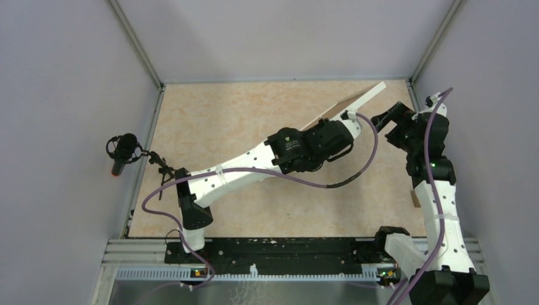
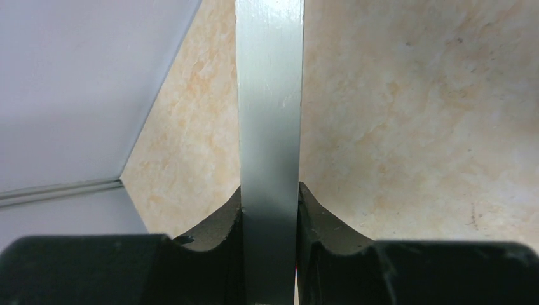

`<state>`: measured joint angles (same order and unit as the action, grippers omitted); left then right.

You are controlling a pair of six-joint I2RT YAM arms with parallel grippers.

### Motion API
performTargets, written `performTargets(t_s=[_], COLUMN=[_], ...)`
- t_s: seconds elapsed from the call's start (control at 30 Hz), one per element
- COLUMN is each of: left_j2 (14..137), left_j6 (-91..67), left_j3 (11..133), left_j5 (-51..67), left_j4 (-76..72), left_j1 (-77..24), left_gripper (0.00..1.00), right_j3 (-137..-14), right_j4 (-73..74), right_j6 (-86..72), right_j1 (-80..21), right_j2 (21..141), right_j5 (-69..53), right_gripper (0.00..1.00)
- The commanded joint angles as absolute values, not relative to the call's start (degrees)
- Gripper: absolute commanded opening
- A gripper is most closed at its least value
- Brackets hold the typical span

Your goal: Put the photo into the frame

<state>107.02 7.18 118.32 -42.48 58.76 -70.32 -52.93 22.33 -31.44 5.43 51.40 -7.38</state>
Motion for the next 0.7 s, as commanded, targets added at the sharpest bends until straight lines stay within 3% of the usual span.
performTargets(t_s=[0.0, 0.2, 0.37, 0.67], left_j2=[101.18, 100.75, 97.57, 86.82], left_j6=[3.87, -2.52, -10.22, -20.48], left_j3=[126.72, 132.04, 130.67, 110.40], left_j5=[-40.68, -29.94, -15.95, -0.73], left_j4=[53.25, 53.70, 51.07, 40.65], left_j1=[-68.11, -63.95, -54.35, -39.78], left_gripper=[0.00, 0.00, 0.00, 0.00], right_j3=[-58.88, -59.72, -58.22, -56.74], right_j4=[27.57, 28.28, 26.11, 24.06], right_j6=[-28.61, -27.98, -28.46, -28.65], right_j1=[6.03, 5.98, 5.98, 5.98], right_j2=[49.28, 49.37, 50.39, 51.10], right_j5=[-0.81, -2.18, -3.88, -4.72], right_gripper=[0.99, 0.99, 0.99, 0.99])
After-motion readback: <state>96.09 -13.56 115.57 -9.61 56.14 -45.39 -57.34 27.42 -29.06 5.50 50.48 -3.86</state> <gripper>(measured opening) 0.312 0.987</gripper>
